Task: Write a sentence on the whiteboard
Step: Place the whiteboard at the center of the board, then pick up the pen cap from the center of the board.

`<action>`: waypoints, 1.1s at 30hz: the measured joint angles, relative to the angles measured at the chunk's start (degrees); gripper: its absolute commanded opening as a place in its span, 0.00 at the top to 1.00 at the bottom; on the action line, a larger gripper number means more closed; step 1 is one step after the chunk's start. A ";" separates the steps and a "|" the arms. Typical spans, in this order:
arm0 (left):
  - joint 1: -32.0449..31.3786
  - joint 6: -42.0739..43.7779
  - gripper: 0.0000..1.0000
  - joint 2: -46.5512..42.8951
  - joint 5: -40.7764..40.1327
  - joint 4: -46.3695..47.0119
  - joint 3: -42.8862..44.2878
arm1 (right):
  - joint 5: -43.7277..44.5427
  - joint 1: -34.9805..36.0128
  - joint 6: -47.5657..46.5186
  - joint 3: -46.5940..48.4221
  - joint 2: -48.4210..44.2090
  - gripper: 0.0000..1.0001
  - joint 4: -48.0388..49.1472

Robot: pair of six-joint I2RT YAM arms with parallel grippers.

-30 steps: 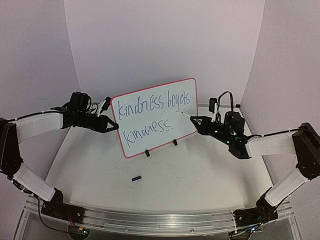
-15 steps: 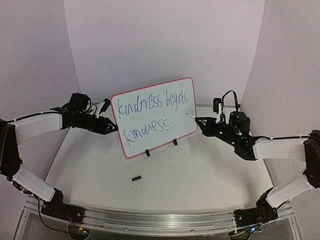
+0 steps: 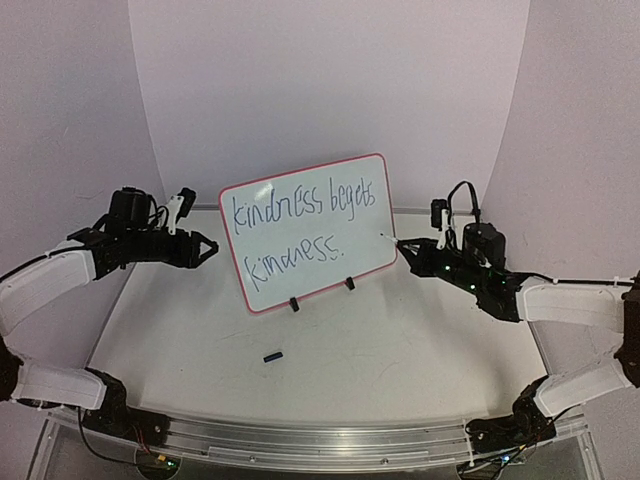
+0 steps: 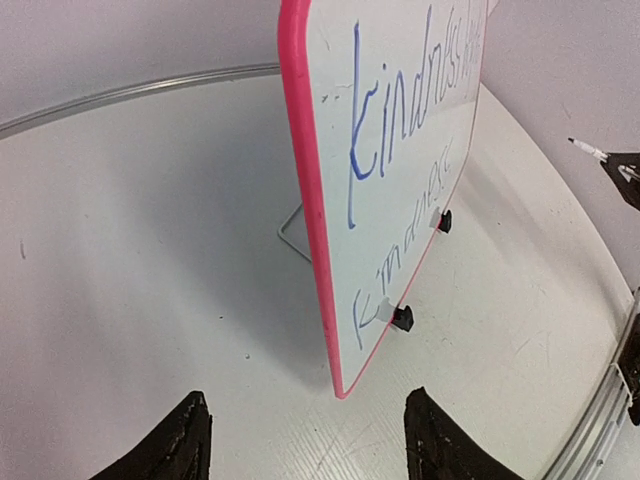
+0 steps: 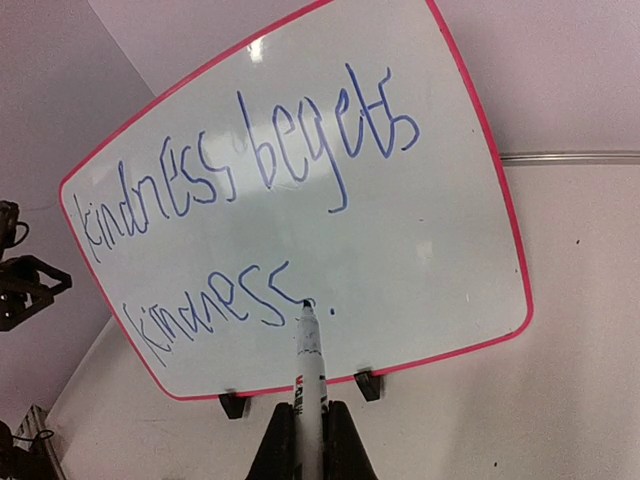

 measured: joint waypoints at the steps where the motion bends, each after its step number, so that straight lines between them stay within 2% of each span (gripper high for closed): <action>1: -0.01 -0.07 0.35 -1.57 -1.00 0.01 -0.45 | -0.15 0.00 0.00 0.03 -0.31 1.00 -1.11; 5: -0.22 -1.88 0.43 -6.26 -4.56 0.74 -1.03 | -1.36 0.00 -0.23 0.51 -1.76 1.00 -6.64; 11: -0.85 -10.48 0.46 -7.59 -5.83 0.86 -1.64 | -3.30 0.00 -0.44 0.83 -5.28 1.00 -12.50; 14: -2.94 -16.06 0.47 -9.11 -6.37 1.42 -5.04 | -4.16 0.00 -0.40 0.83 -7.20 1.00 -13.91; 22: -18.20 -29.80 0.45 -14.38 -10.26 6.46 -20.55 | -7.12 0.07 2.29 -1.07 -8.93 1.00 -14.13; 28: -29.25 -32.91 0.42 -4.81 -12.65 13.39 -23.82 | -9.21 0.84 5.23 -4.45 -8.93 1.00 -13.36; 33: -32.80 -31.72 0.40 0.96 -12.01 18.55 -23.82 | -10.01 1.66 7.65 -6.70 -9.01 1.00 -11.40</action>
